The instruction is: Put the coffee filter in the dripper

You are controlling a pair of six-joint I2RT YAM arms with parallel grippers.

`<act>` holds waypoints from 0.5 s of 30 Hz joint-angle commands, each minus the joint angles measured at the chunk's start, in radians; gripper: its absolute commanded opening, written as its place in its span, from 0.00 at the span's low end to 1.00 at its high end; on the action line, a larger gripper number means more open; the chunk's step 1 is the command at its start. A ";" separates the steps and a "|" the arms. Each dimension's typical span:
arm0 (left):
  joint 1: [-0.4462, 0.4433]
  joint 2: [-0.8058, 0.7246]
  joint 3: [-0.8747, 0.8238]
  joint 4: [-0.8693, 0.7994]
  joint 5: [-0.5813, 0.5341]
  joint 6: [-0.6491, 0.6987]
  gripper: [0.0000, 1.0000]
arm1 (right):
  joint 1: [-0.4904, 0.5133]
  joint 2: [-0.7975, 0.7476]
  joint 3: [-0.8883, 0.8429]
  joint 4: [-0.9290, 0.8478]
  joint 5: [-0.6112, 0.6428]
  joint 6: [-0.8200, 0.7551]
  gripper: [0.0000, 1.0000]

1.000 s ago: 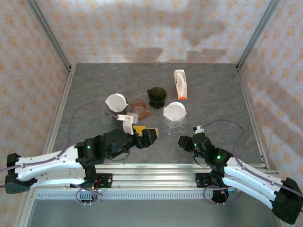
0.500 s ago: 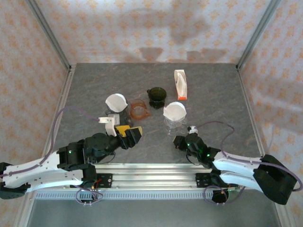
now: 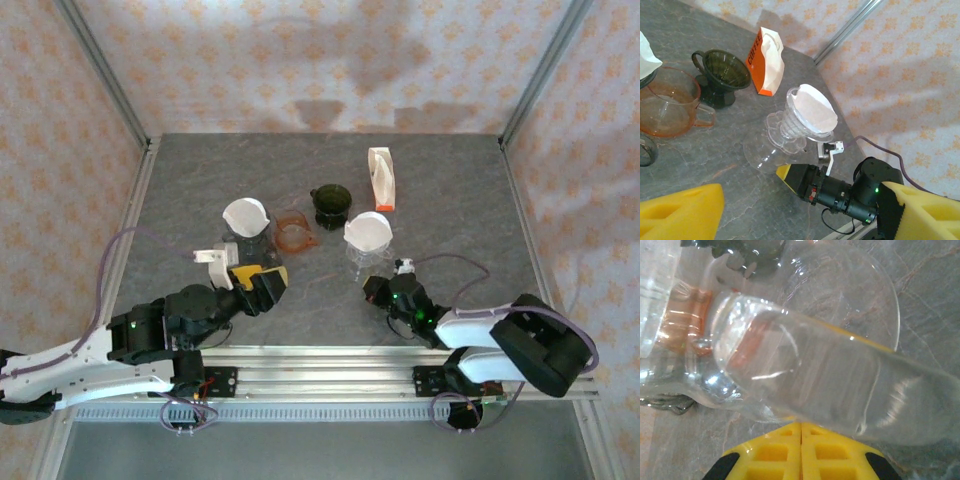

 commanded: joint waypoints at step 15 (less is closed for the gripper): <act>-0.004 -0.070 -0.005 -0.107 -0.078 -0.021 0.80 | -0.076 0.186 0.091 0.147 -0.024 -0.017 0.08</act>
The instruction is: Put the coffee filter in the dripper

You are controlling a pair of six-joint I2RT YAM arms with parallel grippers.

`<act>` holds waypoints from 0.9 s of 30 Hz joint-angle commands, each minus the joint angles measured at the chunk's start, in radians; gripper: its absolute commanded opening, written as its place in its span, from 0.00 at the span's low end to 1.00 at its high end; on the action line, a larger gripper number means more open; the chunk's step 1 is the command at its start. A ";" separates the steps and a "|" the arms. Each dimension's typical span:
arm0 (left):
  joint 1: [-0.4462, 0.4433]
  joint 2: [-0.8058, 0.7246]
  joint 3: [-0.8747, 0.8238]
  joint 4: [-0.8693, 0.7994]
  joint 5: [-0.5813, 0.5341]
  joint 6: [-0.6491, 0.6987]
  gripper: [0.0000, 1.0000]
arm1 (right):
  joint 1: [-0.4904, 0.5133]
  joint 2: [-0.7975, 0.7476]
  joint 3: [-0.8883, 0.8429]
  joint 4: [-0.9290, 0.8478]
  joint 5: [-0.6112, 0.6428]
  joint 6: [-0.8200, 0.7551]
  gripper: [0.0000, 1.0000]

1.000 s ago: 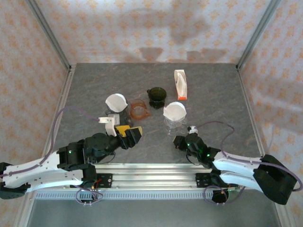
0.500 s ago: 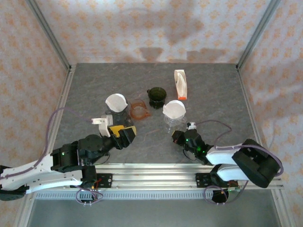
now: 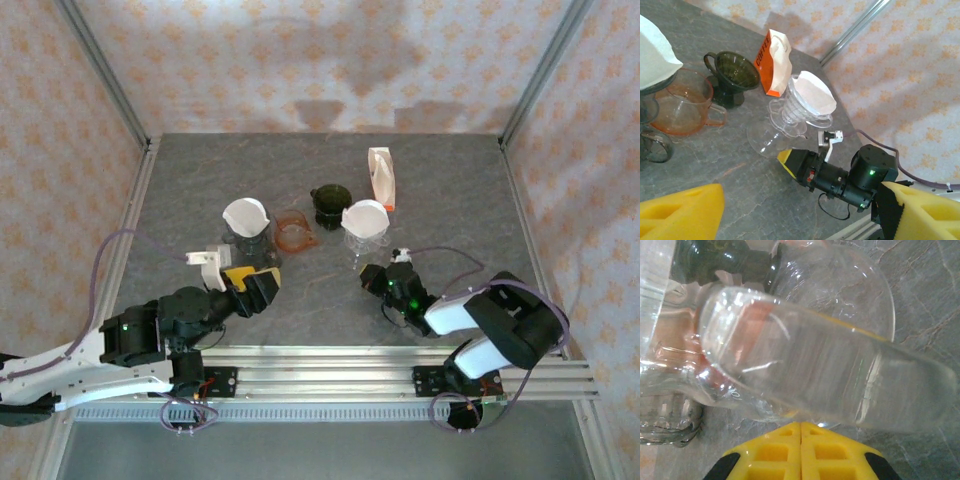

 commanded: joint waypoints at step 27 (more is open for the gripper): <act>-0.004 -0.148 0.039 -0.256 -0.177 -0.020 0.82 | 0.415 -0.378 0.434 -0.982 0.251 -0.347 0.59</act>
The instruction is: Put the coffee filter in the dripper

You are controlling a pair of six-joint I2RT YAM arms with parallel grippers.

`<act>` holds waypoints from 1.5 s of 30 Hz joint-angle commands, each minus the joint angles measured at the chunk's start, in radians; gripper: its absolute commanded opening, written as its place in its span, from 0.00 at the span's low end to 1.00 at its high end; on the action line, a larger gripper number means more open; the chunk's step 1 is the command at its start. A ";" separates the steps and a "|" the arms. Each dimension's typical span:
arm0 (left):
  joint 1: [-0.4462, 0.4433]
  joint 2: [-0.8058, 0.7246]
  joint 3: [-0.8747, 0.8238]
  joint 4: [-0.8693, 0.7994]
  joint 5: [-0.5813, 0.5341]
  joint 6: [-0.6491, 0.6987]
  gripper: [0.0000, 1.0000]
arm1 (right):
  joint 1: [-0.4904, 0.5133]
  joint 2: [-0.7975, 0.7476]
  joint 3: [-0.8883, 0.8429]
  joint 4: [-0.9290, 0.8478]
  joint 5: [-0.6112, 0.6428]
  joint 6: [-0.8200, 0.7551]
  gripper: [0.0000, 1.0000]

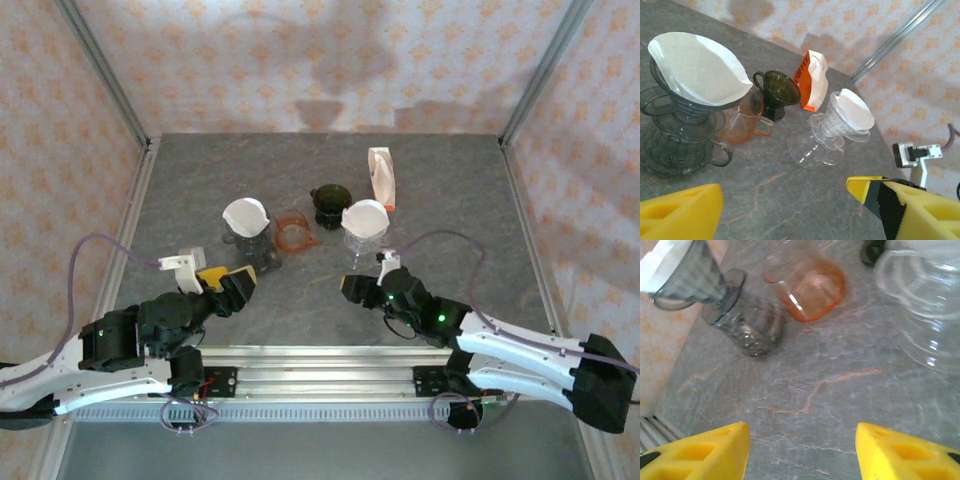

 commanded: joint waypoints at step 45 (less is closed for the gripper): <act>-0.004 -0.154 -0.010 -0.126 -0.057 -0.009 0.82 | -0.105 0.960 0.909 -0.456 0.187 -0.596 0.56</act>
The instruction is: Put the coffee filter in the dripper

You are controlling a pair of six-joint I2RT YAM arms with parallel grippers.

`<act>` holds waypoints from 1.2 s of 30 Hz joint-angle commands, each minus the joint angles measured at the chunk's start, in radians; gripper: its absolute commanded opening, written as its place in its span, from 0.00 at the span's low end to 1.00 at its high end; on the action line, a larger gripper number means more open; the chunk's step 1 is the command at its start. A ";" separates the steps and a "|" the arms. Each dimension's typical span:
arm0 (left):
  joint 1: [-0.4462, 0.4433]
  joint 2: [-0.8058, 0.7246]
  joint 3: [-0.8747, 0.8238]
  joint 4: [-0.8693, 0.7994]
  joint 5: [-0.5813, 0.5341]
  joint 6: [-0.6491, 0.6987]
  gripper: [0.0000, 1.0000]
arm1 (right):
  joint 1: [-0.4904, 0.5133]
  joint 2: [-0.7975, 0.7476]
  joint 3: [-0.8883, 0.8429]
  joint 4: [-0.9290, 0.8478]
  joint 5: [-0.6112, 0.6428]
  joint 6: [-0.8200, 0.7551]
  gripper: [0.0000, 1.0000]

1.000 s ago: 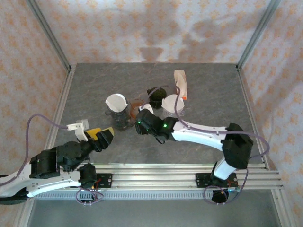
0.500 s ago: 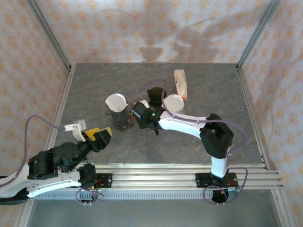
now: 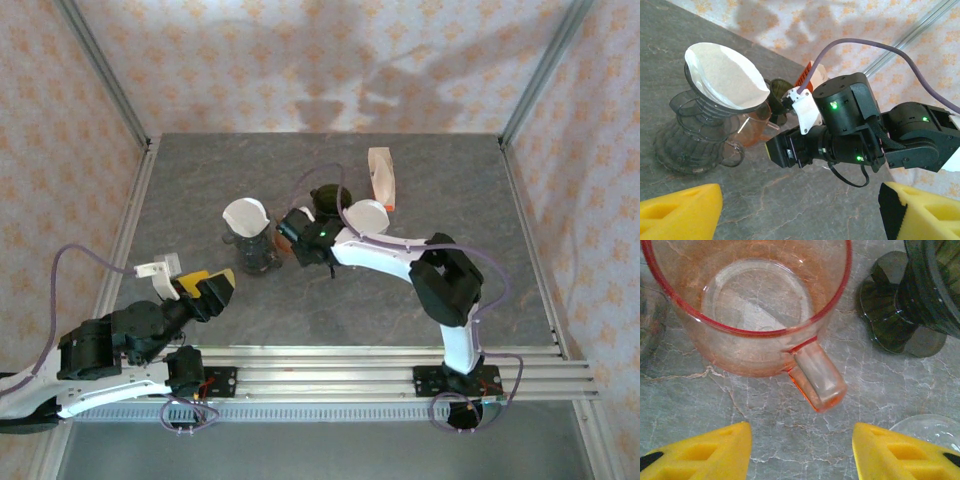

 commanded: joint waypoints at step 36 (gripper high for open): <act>-0.004 0.019 -0.036 -0.022 -0.041 -0.020 0.84 | -0.053 0.069 0.027 0.129 -0.051 -0.120 0.30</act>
